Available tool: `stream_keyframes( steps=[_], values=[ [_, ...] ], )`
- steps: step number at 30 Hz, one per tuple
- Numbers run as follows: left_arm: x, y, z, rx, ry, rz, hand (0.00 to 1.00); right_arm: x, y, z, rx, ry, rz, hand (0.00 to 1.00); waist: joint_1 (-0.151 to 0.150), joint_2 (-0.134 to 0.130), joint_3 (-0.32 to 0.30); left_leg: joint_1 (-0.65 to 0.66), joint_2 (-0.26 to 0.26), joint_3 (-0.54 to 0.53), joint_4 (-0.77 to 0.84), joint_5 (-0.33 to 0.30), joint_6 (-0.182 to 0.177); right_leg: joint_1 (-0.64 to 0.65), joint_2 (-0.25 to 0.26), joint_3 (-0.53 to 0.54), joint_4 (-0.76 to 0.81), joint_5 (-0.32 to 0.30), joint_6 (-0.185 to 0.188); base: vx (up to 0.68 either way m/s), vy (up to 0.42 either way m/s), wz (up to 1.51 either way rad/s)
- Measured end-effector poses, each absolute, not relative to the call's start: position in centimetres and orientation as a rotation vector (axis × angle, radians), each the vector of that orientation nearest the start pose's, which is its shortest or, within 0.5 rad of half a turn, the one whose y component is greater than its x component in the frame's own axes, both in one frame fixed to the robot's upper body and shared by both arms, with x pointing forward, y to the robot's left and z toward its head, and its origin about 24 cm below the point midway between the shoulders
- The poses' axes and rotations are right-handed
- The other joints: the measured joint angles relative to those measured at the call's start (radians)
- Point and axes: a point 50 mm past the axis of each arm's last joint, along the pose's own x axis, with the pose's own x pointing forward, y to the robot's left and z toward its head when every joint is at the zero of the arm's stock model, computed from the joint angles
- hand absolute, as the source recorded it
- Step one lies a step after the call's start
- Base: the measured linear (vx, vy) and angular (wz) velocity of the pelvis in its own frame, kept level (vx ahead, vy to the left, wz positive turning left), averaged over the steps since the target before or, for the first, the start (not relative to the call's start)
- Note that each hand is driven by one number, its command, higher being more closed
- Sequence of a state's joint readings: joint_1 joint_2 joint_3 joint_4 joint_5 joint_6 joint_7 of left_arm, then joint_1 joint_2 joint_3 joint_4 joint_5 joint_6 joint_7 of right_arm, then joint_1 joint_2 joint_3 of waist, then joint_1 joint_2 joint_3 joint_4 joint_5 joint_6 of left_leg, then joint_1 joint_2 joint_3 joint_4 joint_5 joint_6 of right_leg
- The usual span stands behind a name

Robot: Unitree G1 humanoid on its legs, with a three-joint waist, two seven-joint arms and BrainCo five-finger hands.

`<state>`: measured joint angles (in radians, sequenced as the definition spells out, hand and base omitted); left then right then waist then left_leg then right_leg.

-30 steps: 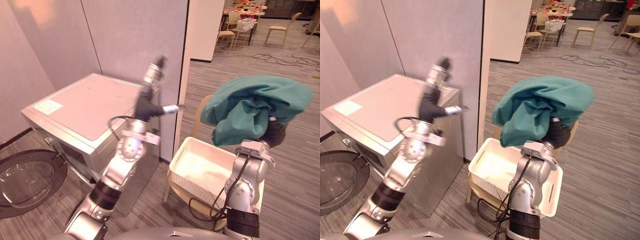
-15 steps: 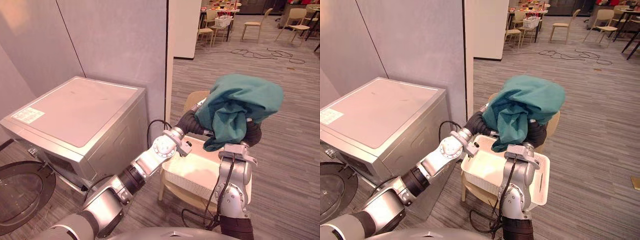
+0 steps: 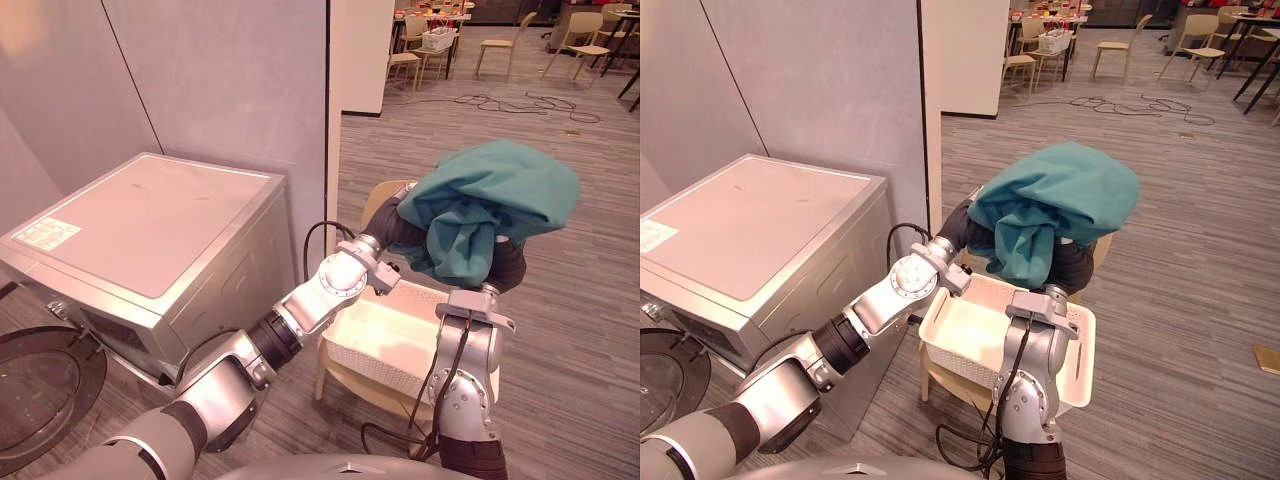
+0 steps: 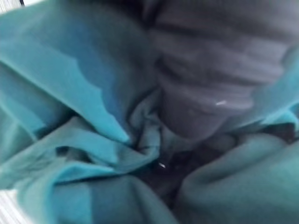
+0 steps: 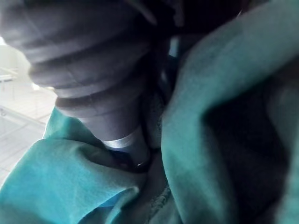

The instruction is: Pick up the laundry basket with both hands and put the clothes into the washing machine.

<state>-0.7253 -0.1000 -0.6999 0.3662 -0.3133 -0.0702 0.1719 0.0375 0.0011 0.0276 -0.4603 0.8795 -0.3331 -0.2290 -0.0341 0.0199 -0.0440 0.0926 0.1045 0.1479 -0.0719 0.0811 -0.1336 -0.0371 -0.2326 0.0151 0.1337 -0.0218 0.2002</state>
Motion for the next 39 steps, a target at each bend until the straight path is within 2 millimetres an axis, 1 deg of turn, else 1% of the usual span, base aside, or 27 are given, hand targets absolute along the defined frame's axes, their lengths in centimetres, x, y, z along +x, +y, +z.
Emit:
stream_keyframes(
  steps=[10, 11, 17, 21, 23, 25, 27, 29, 30, 32, 35, 36, 37, 39],
  values=[
    [28.6, -7.0, 14.8, -0.061, -0.276, -0.727, 1.00, 22.0, -17.5, 14.5, 1.000, -0.585, -0.143, 1.00, 0.000, -0.006, -0.002, 0.000, 0.000, -0.002, 0.000, 0.000, 0.000, 0.001, 0.000, -0.001, 0.000, -0.002, 0.002, 0.00, -0.001, 0.00],
    [28.6, -7.0, 14.8, -0.062, -0.275, -0.727, 1.00, 22.0, -17.5, 14.5, 1.000, -0.585, -0.143, 0.00, 0.000, -0.009, -0.002, 0.000, 0.000, -0.003, 0.000, 0.000, 0.000, 0.002, 0.000, -0.001, 0.001, -0.002, 0.002, 0.00, 0.000, 0.00],
    [28.5, -7.1, 14.8, -0.108, -0.250, -0.734, 1.00, 22.0, -17.6, 14.5, 0.998, -0.585, -0.143, 0.00, 0.000, -0.033, -0.010, -0.001, 0.000, -0.004, -0.001, 0.000, 0.000, 0.001, 0.000, -0.001, -0.002, -0.002, 0.002, 0.00, 0.000, 0.00],
    [28.5, -7.0, 14.7, -0.157, -0.218, -0.737, 1.00, 22.0, -17.7, 14.5, 0.991, -0.586, -0.146, 0.00, 0.000, -0.037, -0.008, -0.001, 0.000, -0.004, -0.002, 0.001, 0.000, 0.000, 0.000, -0.001, -0.002, -0.002, 0.002, 0.00, 0.000, 0.00],
    [28.5, -7.0, 14.5, -0.210, -0.191, -0.728, 1.00, 21.9, -18.4, 14.5, 0.978, -0.595, -0.171, 0.00, 0.000, -0.037, -0.008, -0.001, 0.000, -0.004, -0.003, 0.001, 0.001, -0.001, 0.000, 0.000, -0.002, -0.002, 0.002, 0.00, 0.000, 0.00],
    [28.7, -6.7, 14.3, -0.227, -0.181, -0.713, 1.00, 21.8, -18.8, 14.4, 0.970, -0.601, -0.190, 0.00, 0.000, -0.037, -0.008, -0.001, 0.000, -0.003, -0.004, 0.000, 0.000, -0.002, 0.000, 0.000, -0.003, -0.002, 0.002, 0.00, 0.000, 0.00],
    [28.9, -6.1, 14.0, -0.262, -0.165, -0.683, 1.00, 21.3, -19.8, 14.0, 0.951, -0.606, -0.239, 0.00, 0.000, -0.037, -0.008, -0.001, 0.000, -0.001, -0.004, 0.000, 0.000, -0.002, 0.001, 0.000, -0.004, -0.002, 0.002, 0.00, 0.000, 0.00],
    [29.3, -4.6, 13.8, -0.342, -0.149, -0.621, 1.00, 20.5, -21.5, 13.4, 0.918, -0.614, -0.321, 0.00, 0.000, -0.037, -0.008, -0.001, 0.000, 0.004, -0.004, -0.002, -0.001, -0.002, 0.001, 0.003, -0.004, -0.002, 0.002, 0.00, 0.000, -0.04],
    [29.5, -4.3, 13.8, -0.356, -0.148, -0.605, 1.00, 20.3, -21.8, 13.3, 0.911, -0.617, -0.339, 0.00, 0.000, -0.037, -0.008, -0.001, 0.000, 0.006, -0.004, -0.002, -0.001, -0.002, 0.001, 0.003, -0.004, -0.002, 0.002, 0.00, 0.000, -0.04],
    [30.1, -2.6, 13.9, -0.419, -0.153, -0.530, 1.00, 19.8, -22.9, 13.2, 0.890, -0.636, -0.388, 0.00, -0.005, -0.037, -0.008, 0.001, 0.000, 0.012, -0.004, -0.003, -0.002, -0.003, 0.002, 0.007, -0.006, -0.001, 0.002, 0.00, 0.000, -0.06],
    [30.8, -0.8, 14.2, -0.478, -0.164, -0.448, 1.00, 19.6, -23.5, 13.2, 0.879, -0.650, -0.413, 0.00, -0.007, -0.038, -0.008, 0.011, 0.000, 0.018, -0.004, -0.010, -0.004, -0.002, 0.003, 0.014, -0.008, -0.002, 0.000, -0.01, 0.000, -0.08],
    [30.9, -0.2, 14.5, -0.512, -0.180, -0.424, 1.00, 19.5, -23.7, 13.2, 0.875, -0.655, -0.424, 0.00, -0.006, -0.037, -0.008, 0.013, 0.000, 0.020, -0.004, -0.016, -0.011, -0.002, 0.003, 0.017, -0.009, -0.003, -0.001, -0.02, -0.001, -0.07],
    [30.9, 0.1, 14.6, -0.526, -0.187, -0.415, 1.00, 19.5, -23.7, 13.1, 0.875, -0.655, -0.425, 0.00, -0.006, -0.038, -0.008, 0.013, 0.000, 0.020, -0.004, -0.016, -0.011, -0.003, 0.003, 0.017, -0.009, -0.003, -0.001, -0.01, -0.003, -0.05],
    [31.2, 1.3, 15.2, -0.561, -0.227, -0.373, 1.00, 19.3, -24.0, 13.1, 0.864, -0.663, -0.442, 0.00, -0.007, -0.037, -0.008, 0.013, 0.000, 0.021, -0.004, -0.018, -0.011, -0.003, 0.003, 0.019, -0.011, -0.003, -0.001, 0.00, 0.000, 0.00]
  ],
)
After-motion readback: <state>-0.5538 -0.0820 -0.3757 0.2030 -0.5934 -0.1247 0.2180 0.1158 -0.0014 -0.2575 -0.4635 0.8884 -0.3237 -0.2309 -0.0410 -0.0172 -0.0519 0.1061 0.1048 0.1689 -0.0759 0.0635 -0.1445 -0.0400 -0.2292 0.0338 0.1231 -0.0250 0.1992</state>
